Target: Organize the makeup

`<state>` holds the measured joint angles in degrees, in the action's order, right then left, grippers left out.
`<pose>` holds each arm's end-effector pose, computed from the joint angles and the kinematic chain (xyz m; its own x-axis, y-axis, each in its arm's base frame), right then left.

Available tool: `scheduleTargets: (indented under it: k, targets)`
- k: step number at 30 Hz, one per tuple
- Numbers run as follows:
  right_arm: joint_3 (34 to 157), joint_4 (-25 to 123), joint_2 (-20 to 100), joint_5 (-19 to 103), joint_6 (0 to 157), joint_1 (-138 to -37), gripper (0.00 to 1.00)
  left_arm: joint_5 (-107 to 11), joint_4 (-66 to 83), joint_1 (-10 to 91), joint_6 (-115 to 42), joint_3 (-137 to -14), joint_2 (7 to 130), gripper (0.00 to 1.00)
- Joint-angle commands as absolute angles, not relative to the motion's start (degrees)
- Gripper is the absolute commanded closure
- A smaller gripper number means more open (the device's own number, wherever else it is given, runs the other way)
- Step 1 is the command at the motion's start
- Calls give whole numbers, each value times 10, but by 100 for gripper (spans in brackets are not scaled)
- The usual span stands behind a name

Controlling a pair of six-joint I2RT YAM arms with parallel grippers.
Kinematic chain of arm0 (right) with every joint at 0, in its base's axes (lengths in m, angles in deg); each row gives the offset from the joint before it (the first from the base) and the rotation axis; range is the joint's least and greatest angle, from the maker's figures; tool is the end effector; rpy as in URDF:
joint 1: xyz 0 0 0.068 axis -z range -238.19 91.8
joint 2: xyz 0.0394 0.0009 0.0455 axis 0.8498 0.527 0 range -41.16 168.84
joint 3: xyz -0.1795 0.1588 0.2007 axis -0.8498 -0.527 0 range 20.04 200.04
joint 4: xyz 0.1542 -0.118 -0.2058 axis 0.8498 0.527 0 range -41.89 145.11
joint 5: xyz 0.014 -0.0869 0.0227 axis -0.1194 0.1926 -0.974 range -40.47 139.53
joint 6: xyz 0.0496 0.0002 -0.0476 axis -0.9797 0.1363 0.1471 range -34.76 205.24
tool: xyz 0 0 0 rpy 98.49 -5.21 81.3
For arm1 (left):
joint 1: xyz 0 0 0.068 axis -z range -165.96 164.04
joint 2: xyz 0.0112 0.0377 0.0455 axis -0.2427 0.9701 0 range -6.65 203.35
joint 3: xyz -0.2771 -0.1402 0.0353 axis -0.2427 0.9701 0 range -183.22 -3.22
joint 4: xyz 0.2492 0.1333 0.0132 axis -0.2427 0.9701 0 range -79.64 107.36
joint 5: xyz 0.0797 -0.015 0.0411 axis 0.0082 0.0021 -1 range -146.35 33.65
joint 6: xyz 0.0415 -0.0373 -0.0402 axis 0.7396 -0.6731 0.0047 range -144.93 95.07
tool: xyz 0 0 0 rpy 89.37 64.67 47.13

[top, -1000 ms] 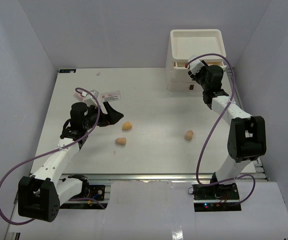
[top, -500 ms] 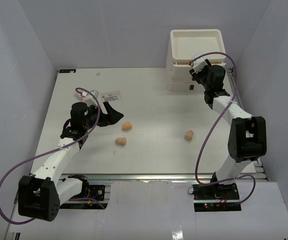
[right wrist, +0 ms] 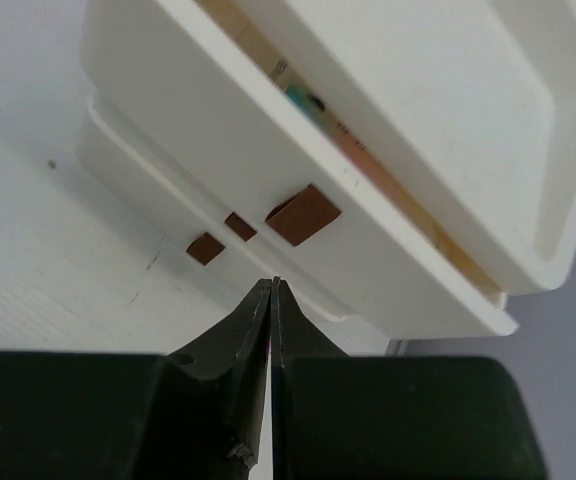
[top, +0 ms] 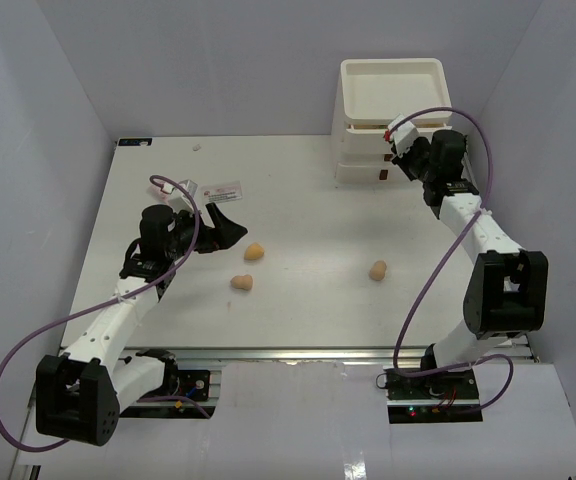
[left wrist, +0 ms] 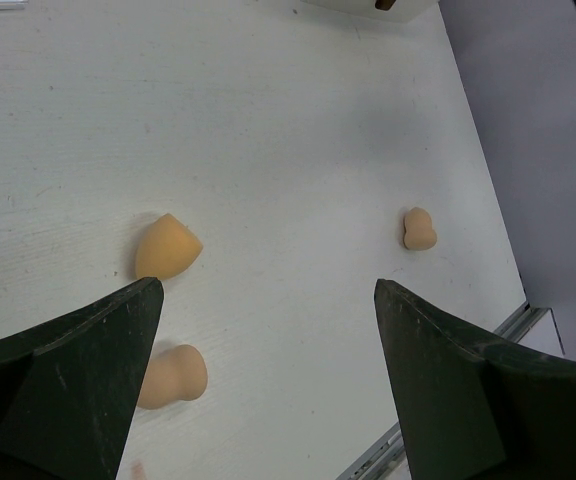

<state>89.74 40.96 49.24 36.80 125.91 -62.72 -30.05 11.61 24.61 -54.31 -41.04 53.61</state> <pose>0.4162 0.0453 0.3498 0.0121 -0.6368 -0.7709 -0.3727 0.7125 -0.5945 0.2438 -0.0704 0.2817 -0.6206 -0.3317 -0.7105 0.2969 0.7393 -0.6044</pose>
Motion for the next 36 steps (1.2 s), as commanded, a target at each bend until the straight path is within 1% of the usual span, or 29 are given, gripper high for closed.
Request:
scheduleTargets:
  k: [1,6,13,17,20,26,33,36]
  targets:
    - [939,449,536,430,1215,-623,92,-287,109,242,-543,-404,517,2]
    - [978,438,595,472,1149,-623,92,-285,109,242,-543,-404,513,2]
    - [1038,401,659,471,1110,-623,92,-283,108,242,-544,-403,513,2]
    - [1085,393,681,473,1082,-624,92,-284,109,243,-544,-403,515,2]
    - [1094,376,685,469,1076,-624,92,-286,109,243,-544,-403,516,2]
    - [1095,369,682,447,1063,-623,91,-287,108,242,-543,-403,520,2]
    - [1011,336,624,412,1049,-620,89,-284,108,243,-543,-404,519,2]
    - [1004,319,622,403,1038,-617,86,-280,109,243,-544,-403,522,2]
